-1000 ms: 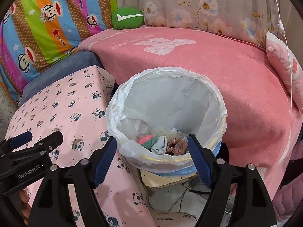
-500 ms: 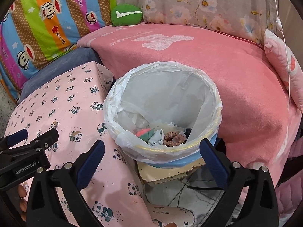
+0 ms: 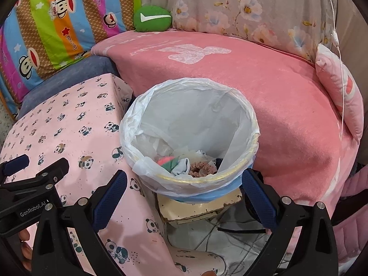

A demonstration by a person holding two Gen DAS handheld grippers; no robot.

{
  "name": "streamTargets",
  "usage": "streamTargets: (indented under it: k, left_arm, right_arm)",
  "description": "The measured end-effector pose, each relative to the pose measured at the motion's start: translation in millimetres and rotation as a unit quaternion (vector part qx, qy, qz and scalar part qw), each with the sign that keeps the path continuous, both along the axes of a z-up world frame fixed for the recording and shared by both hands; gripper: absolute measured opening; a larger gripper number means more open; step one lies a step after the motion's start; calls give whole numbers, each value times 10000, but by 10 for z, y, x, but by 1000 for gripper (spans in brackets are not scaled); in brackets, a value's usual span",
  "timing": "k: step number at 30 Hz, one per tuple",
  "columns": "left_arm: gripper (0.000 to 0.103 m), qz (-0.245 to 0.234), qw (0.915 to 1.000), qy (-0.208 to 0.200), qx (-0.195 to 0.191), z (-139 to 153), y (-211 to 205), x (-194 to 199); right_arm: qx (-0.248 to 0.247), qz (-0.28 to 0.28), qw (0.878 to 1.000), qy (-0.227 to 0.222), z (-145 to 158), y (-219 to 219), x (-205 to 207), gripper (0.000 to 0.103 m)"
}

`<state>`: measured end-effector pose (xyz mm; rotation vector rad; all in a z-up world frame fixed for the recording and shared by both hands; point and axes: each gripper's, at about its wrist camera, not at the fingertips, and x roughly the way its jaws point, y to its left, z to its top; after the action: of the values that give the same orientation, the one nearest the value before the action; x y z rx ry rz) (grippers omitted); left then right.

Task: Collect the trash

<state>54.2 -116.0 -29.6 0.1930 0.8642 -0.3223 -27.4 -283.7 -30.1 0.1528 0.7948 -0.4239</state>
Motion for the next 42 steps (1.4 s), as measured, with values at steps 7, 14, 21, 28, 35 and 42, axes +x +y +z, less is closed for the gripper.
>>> streamTargets:
  k: [7, 14, 21, 28, 35, 42]
  left_arm:
    - [94, -40, 10000, -68, 16, 23, -35, -48]
    - [94, -4, 9999, -104, 81, 30, -53, -93]
    - [94, 5, 9999, -117, 101, 47, -66, -122]
    - [94, 37, 9999, -85, 131, 41, -67, -121]
    - [94, 80, 9998, -105, 142, 37, -65, -124]
    - [94, 93, 9998, -105, 146, 31, -55, -113]
  right_arm:
    - [-57, -22, 10000, 19, 15, -14, -21, 96]
    - [-89, -42, 10000, 16, 21, -19, -35, 96]
    - [-137, -64, 9999, 14, 47, -40, -57, 96]
    - [-156, -89, 9998, 17, 49, -72, -73, 96]
    - [-152, -121, 9998, 20, 45, -107, -86, 96]
    - [-145, -135, 9998, 33, 31, -113, -98, 96]
